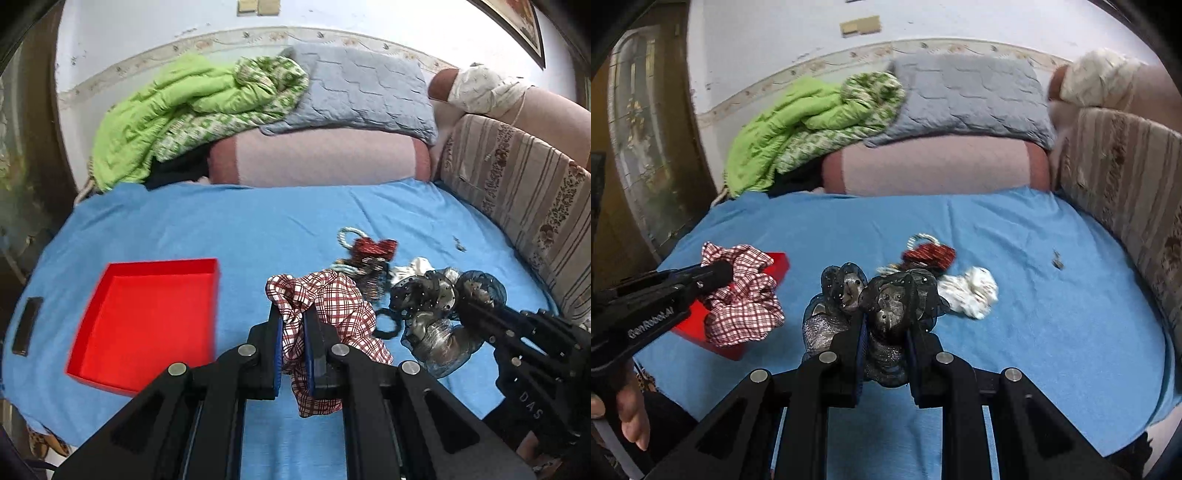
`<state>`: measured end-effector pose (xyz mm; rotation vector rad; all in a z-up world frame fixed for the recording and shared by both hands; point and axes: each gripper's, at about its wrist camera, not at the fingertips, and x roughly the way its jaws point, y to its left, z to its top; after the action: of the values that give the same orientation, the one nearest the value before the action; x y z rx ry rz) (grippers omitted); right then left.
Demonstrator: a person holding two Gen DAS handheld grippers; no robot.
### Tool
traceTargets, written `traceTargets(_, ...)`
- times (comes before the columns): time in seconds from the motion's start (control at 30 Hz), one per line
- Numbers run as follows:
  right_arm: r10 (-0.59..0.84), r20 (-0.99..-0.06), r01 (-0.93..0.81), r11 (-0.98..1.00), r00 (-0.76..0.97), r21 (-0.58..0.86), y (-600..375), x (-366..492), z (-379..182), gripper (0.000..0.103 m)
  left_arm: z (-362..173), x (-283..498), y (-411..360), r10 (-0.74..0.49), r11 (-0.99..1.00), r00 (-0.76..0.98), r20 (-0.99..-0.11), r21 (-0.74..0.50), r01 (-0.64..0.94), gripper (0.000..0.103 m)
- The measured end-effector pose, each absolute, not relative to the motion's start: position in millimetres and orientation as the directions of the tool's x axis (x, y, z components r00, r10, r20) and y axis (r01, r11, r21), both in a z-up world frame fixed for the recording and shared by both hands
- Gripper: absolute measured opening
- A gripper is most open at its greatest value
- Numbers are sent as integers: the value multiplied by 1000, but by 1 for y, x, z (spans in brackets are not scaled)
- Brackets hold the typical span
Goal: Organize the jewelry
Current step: 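Carry both held scrunchies over to the red tray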
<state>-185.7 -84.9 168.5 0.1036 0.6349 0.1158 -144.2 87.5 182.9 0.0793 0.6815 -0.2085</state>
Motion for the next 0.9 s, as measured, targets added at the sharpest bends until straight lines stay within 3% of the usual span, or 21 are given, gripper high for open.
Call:
traceTargets(0.5,280,-565,-260,958,776,118,-1,-143,192,21,198,-106,195,-42,998,792,-609,6,57,9)
traceTargets(0.9,351,-612,-362,925,709,111,85,-79,177,21,162,-25,285,75,997,745,-663,34,-69,9)
